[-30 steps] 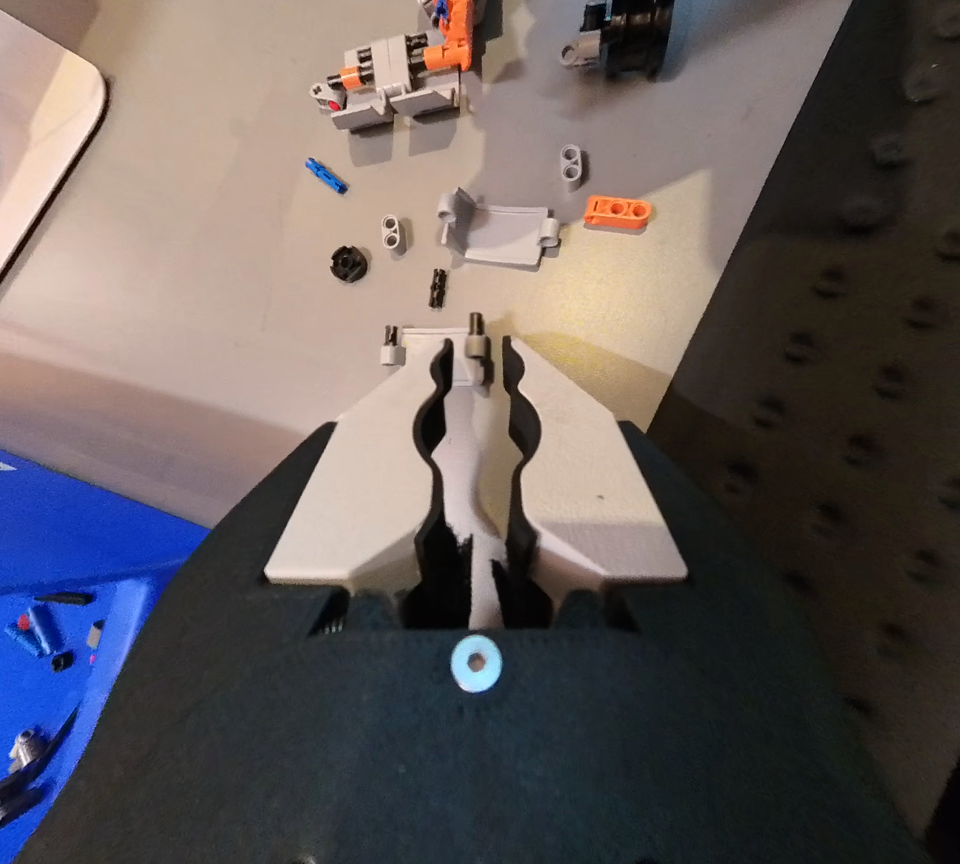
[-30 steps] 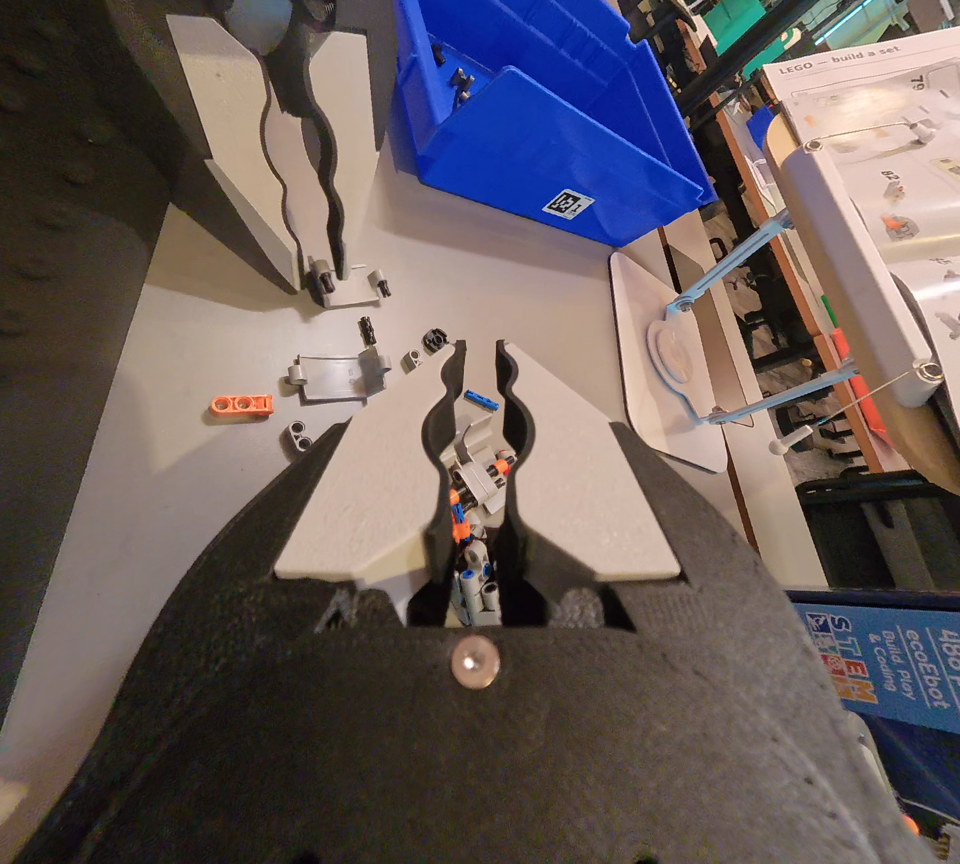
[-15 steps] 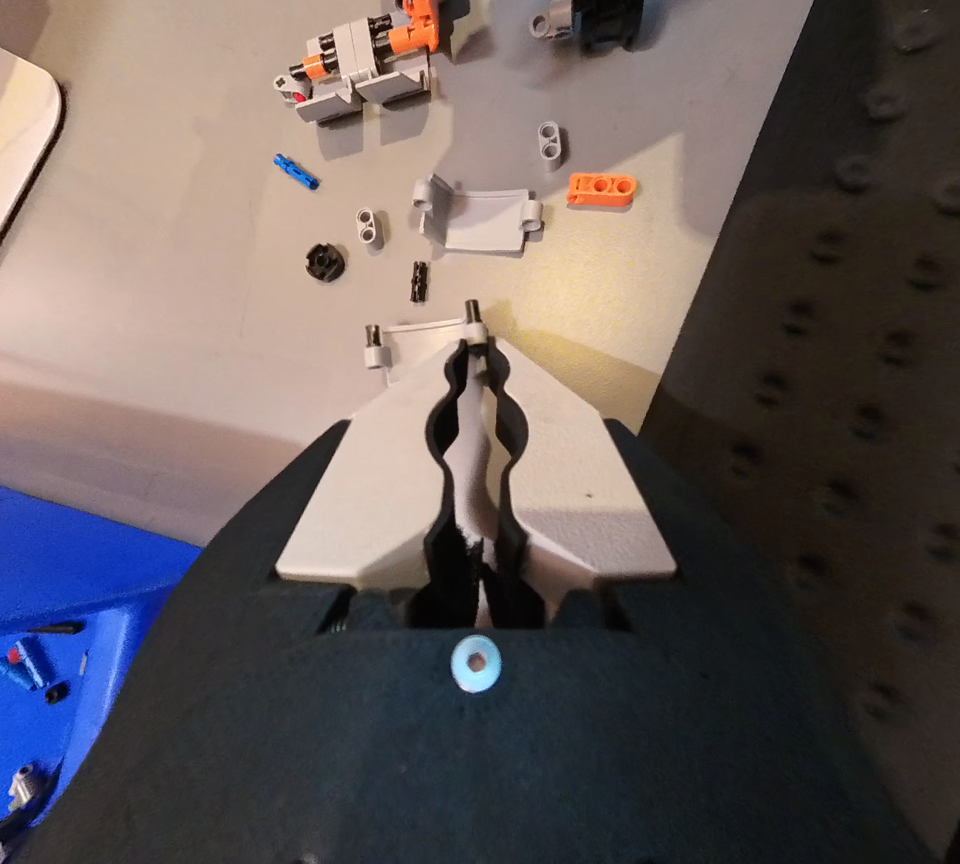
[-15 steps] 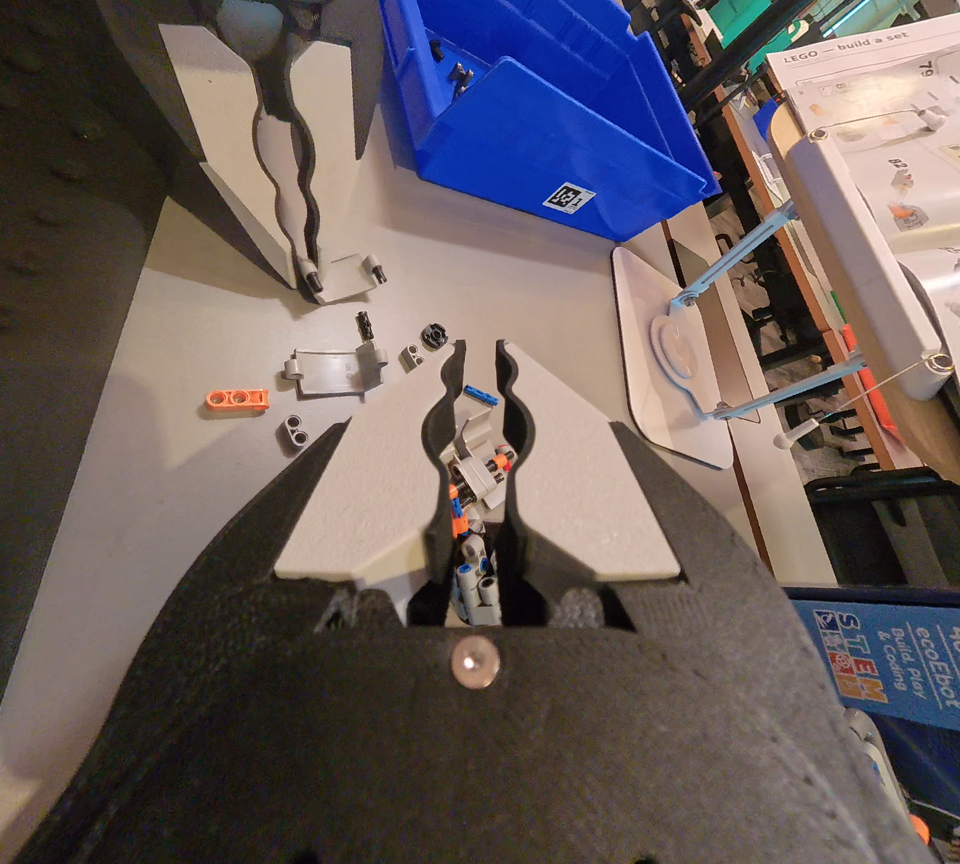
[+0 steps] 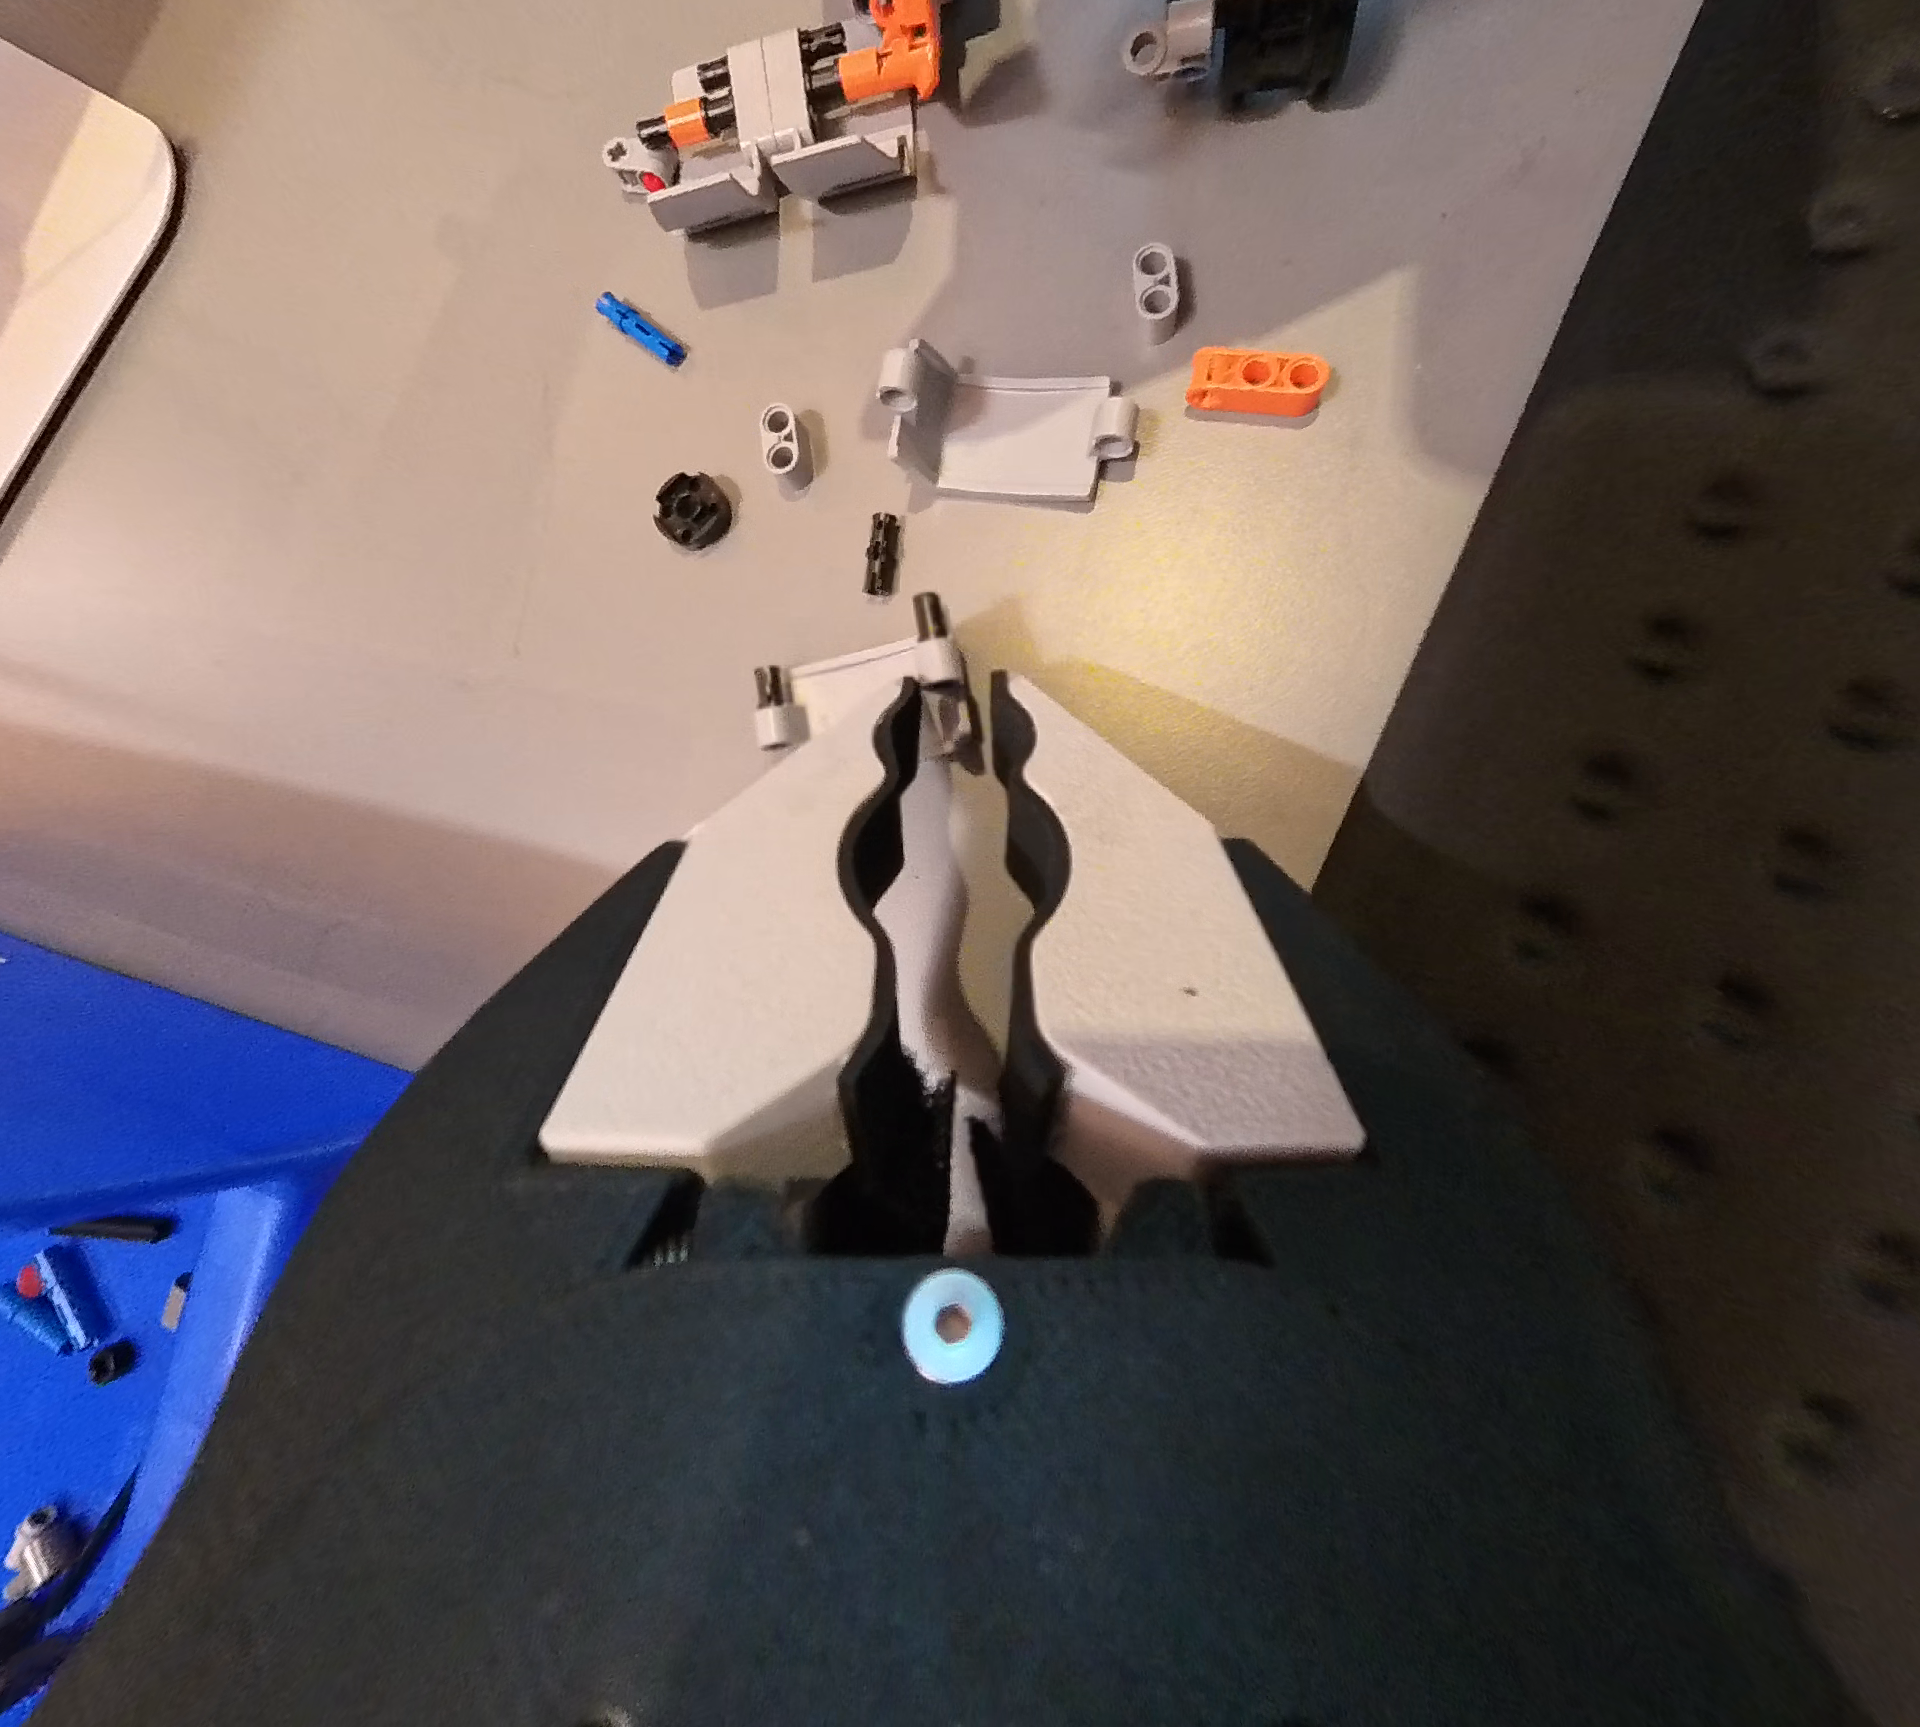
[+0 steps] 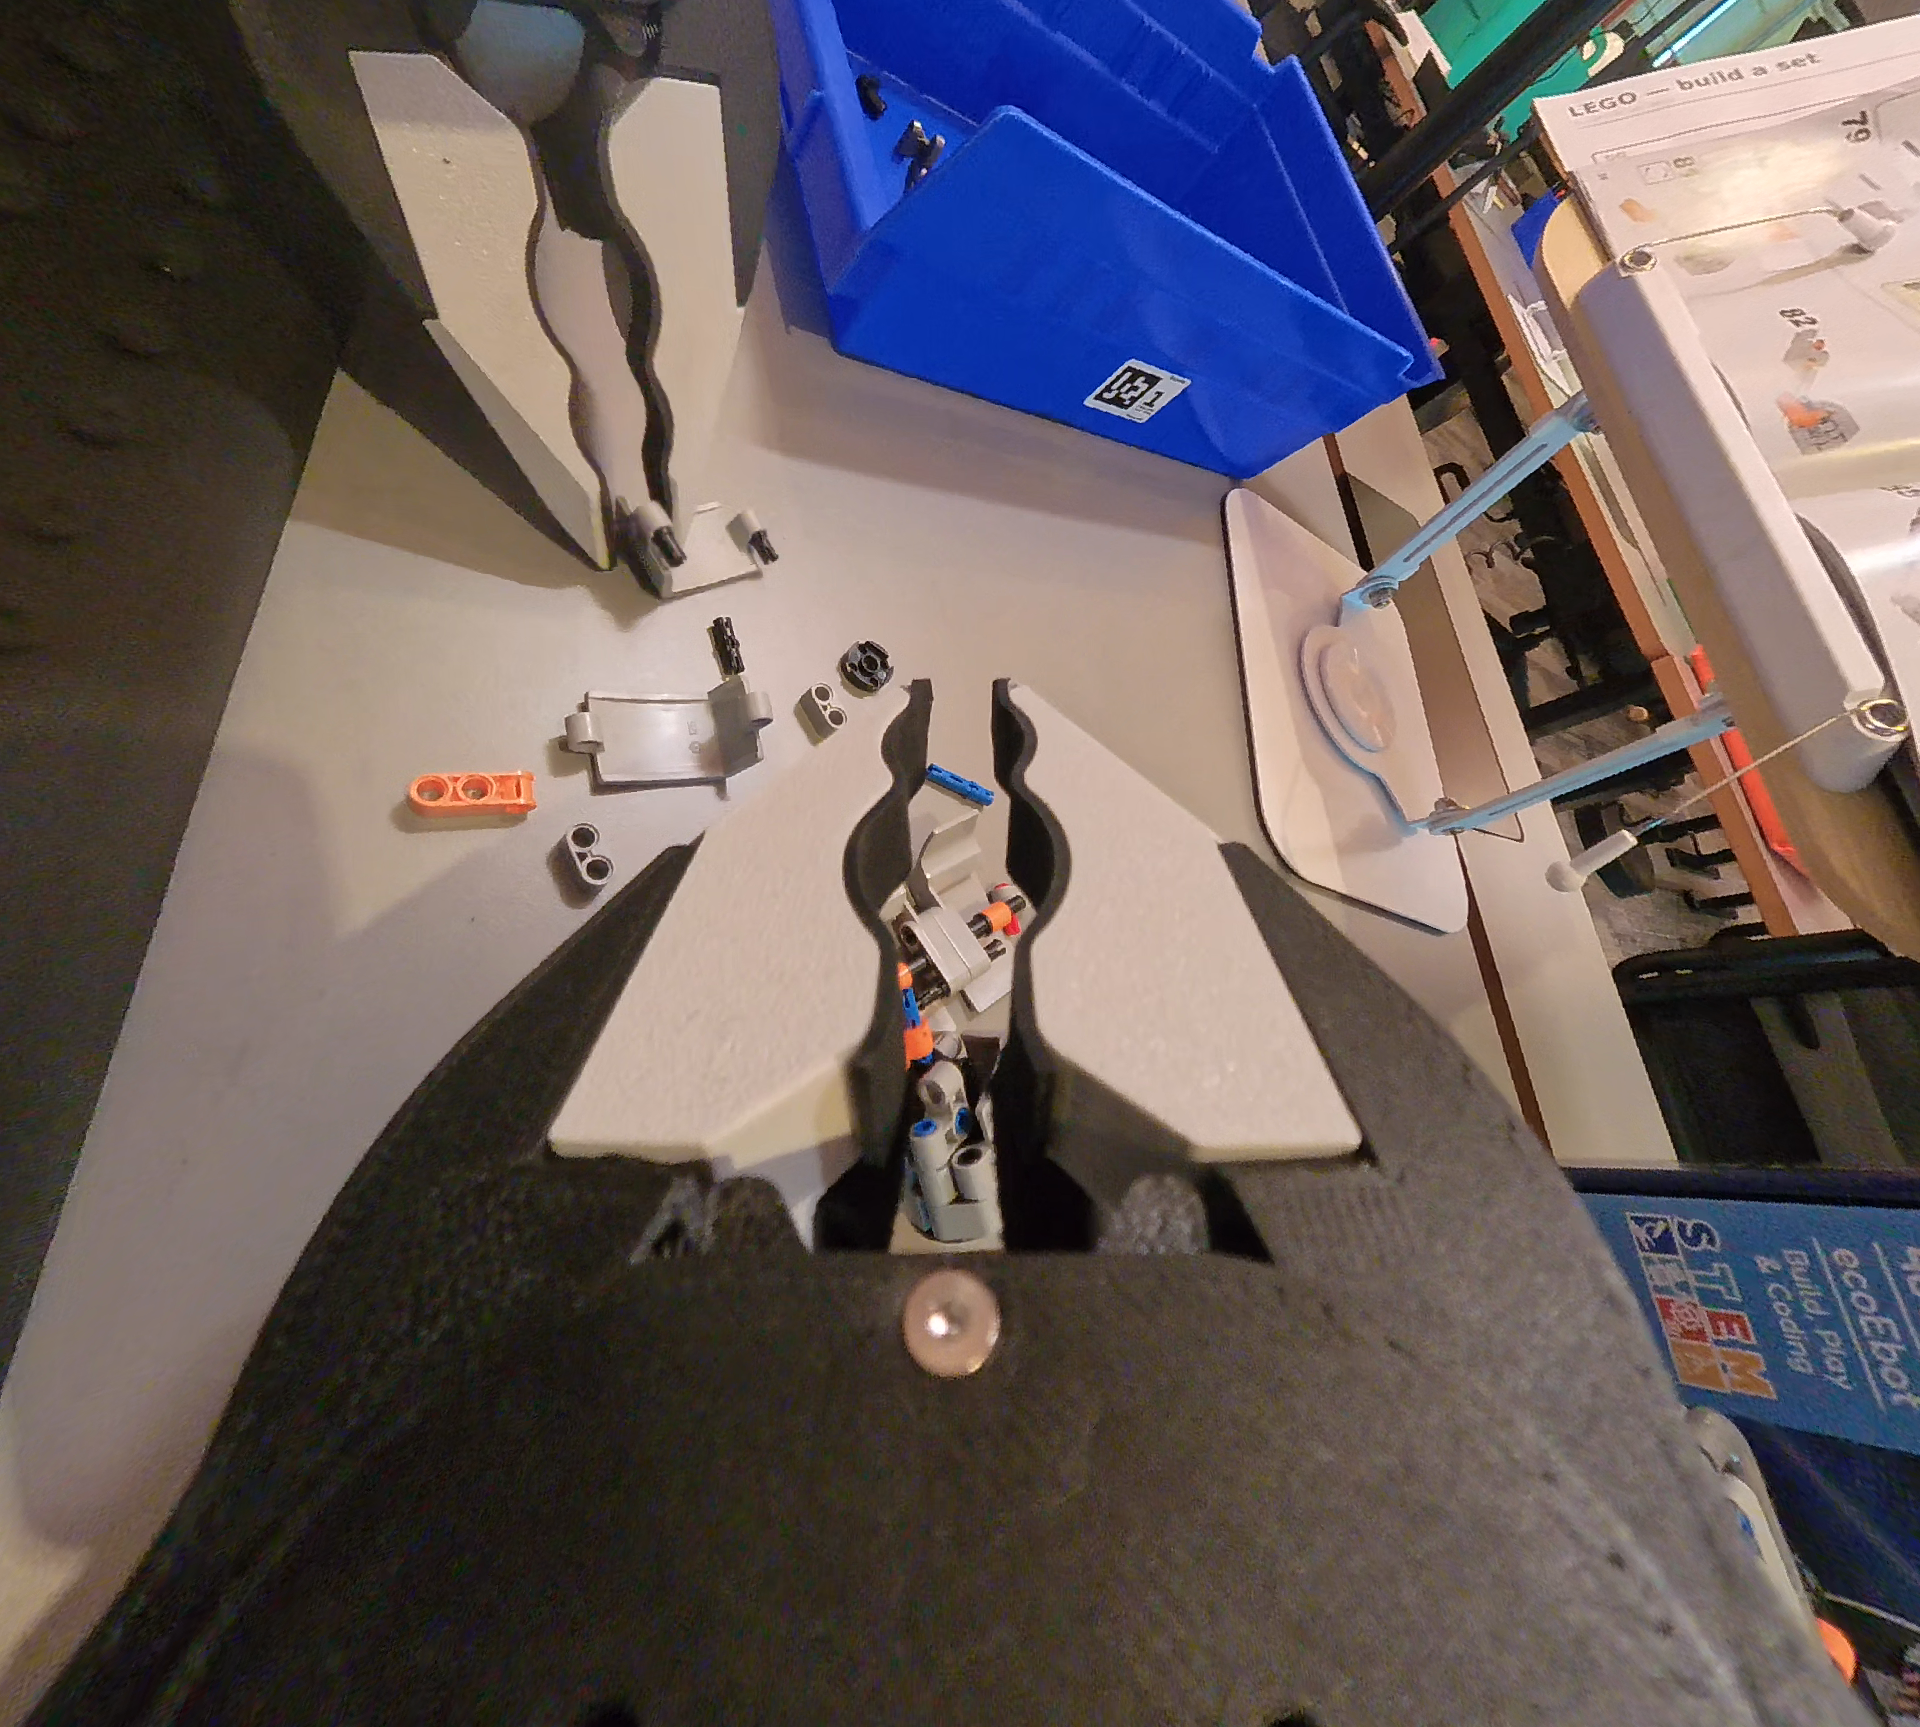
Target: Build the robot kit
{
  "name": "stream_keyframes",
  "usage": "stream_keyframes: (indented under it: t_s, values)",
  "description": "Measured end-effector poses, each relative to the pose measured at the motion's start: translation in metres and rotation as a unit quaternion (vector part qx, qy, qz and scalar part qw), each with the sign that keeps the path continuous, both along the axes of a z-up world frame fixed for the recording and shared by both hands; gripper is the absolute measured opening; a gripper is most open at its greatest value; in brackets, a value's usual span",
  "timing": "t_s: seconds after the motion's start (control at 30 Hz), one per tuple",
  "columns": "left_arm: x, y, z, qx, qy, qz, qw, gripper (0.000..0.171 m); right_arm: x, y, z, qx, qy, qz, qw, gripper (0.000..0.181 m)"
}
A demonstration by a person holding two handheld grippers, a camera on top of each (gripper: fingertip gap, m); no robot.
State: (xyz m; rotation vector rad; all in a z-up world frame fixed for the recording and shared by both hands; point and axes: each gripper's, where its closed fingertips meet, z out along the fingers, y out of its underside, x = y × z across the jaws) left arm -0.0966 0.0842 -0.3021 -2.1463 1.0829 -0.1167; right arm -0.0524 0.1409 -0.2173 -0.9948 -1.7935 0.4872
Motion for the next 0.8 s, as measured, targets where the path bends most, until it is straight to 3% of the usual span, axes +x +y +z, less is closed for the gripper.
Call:
stream_keyframes:
  t_s: [0.47,0.8]
  values:
    - [-0.0017,-0.0001,-0.0006,0.001,-0.002,0.002,1.0,0.004,0.0006,0.0014,-0.0009,-0.001,-0.003,0.0,1.0,0.009]
    - [-0.0053,0.0003,0.0051,0.006,-0.019,0.014,1.0,0.026,0.0017,0.0064,0.0017,-0.028,0.001,-0.009,1.0,0.011]
